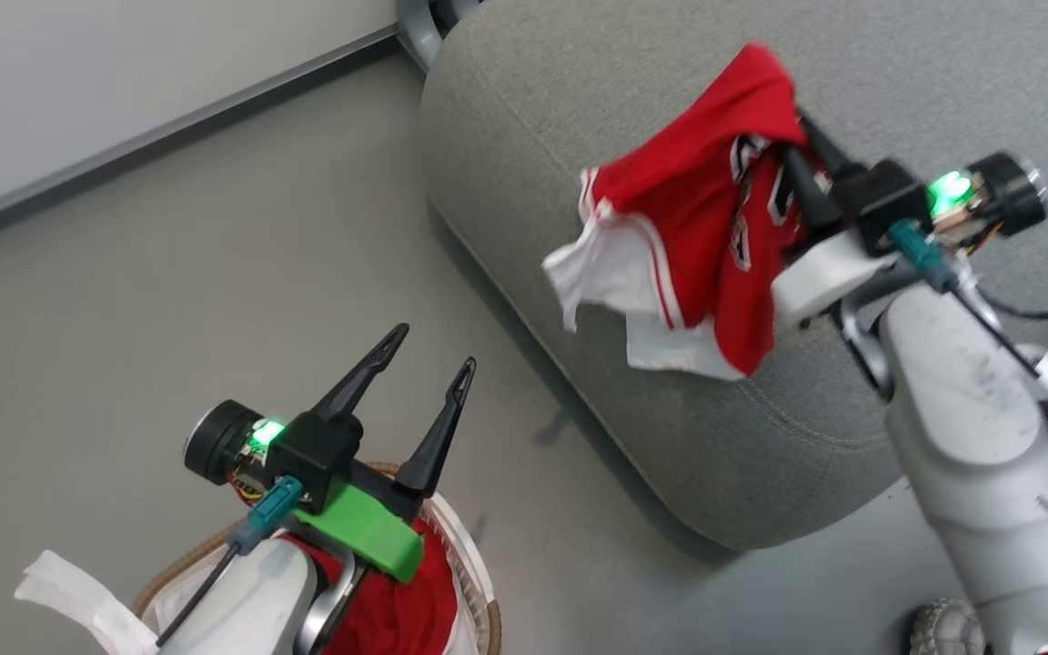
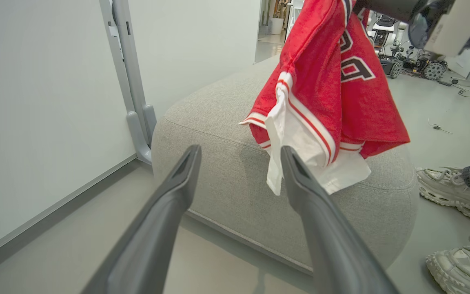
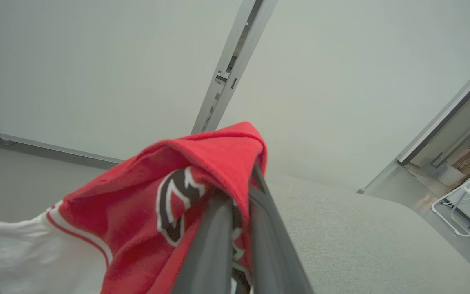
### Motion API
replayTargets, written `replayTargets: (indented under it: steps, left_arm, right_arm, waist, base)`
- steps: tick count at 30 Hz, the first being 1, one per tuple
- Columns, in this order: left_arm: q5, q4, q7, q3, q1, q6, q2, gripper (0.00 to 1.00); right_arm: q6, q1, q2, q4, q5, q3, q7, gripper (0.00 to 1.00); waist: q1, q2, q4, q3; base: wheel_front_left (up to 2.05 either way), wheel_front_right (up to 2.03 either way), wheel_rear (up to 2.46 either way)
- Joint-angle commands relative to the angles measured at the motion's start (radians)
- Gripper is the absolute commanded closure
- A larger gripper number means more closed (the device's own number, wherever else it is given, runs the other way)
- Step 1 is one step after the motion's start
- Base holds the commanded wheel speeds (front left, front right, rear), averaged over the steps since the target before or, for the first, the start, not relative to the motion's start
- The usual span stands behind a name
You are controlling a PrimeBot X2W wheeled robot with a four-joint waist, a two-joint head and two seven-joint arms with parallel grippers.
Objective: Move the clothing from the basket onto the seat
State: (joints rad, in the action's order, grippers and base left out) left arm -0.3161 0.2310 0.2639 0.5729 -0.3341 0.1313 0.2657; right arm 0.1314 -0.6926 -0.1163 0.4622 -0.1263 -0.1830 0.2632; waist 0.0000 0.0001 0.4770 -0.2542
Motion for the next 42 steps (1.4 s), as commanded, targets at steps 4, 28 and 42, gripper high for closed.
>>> replayTargets:
  steps: [4,28,42]
  left_arm:
    - [-0.018,-0.019,0.000,0.001,-0.039,-0.001,0.048,0.00]
    - [-0.061,-0.077,0.000,-0.016,-0.110,-0.001,0.184,0.00]
    - [-0.053,0.006,0.000,-0.119,-0.036,-0.001,0.114,0.00]
  right_arm:
    - [-0.001,-0.165,-0.059,0.051,-0.086,0.080,-0.007,1.00]
    - [-0.001,-0.180,0.003,-0.062,-0.414,0.726,-0.157,0.00]
    - [-0.002,0.046,0.058,-0.007,-0.400,0.729,-0.001,0.00]
  waist:
    - [0.0000,-0.0001,-0.127,-0.163]
    - [0.0000,-0.0001,-0.256,-0.411]
    - [0.0000,-0.0001,-0.234,-0.259]
  base:
    - [0.00,0.00,0.00]
    - [0.00,0.00,0.00]
    - [0.00,0.00,0.00]
